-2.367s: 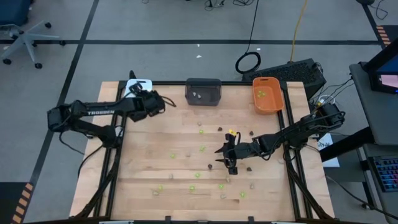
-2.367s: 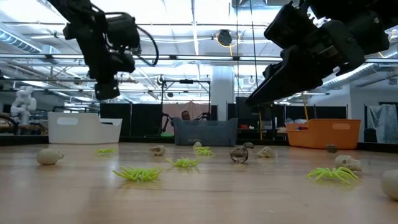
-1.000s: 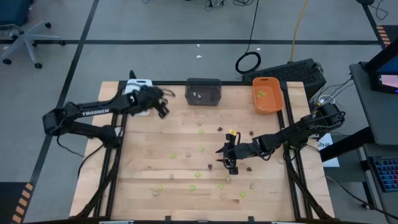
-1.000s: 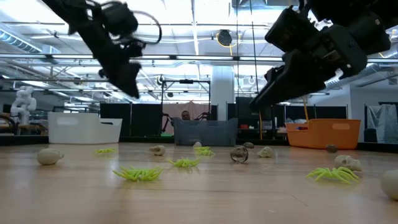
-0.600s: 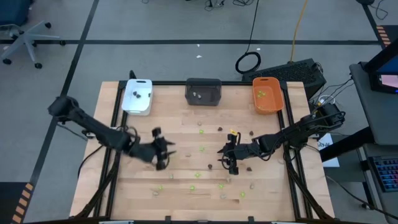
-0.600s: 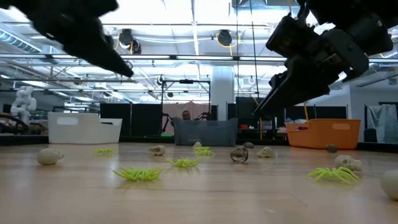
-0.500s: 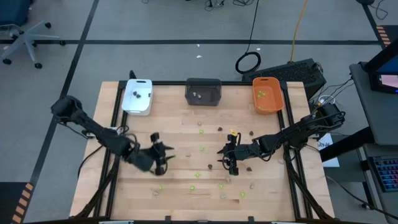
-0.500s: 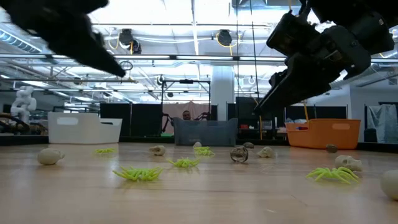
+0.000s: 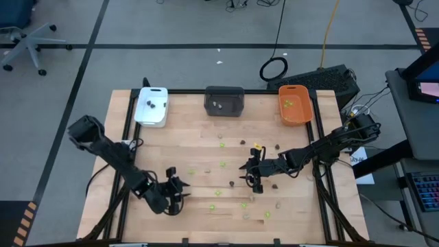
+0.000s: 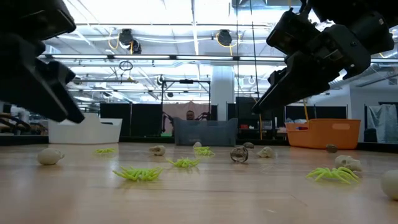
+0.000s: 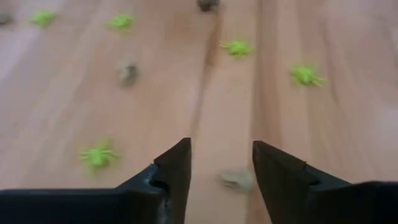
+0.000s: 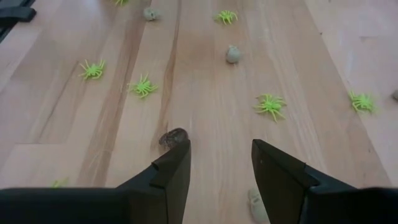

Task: Sort Halloween decoration
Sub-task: Put the white toy skull into the black bin

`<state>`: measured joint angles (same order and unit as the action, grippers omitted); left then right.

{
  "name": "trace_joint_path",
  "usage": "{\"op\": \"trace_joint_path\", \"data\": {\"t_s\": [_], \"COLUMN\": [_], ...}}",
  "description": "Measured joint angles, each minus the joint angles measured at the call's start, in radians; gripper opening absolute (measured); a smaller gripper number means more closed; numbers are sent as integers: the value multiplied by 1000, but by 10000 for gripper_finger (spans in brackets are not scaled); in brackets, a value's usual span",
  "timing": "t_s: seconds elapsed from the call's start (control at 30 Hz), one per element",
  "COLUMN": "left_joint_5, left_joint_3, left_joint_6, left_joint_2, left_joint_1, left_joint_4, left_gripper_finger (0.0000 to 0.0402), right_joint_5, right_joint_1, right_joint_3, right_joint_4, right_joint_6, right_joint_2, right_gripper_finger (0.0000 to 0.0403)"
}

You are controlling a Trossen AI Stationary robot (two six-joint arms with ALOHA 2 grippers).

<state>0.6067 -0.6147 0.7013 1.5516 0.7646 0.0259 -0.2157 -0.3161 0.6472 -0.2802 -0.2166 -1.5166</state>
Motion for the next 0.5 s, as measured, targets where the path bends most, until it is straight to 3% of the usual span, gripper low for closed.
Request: {"op": "trace_joint_path", "data": {"t_s": [0.27,0.5], "left_joint_5": [-48,-35], "left_joint_3": [0,-2], "left_joint_6": [84,131], "left_joint_2": [82,151], "left_joint_1": [24,29], "left_joint_4": [64,66], "left_gripper_finger": [235,242], "right_joint_5": [-1,0], "right_joint_1": [0,5], "right_joint_3": [0,0], "right_joint_4": [-1,-52], "right_joint_6": [28,73], "right_joint_2": [0,-1], "right_gripper_finger": [155,155]}}
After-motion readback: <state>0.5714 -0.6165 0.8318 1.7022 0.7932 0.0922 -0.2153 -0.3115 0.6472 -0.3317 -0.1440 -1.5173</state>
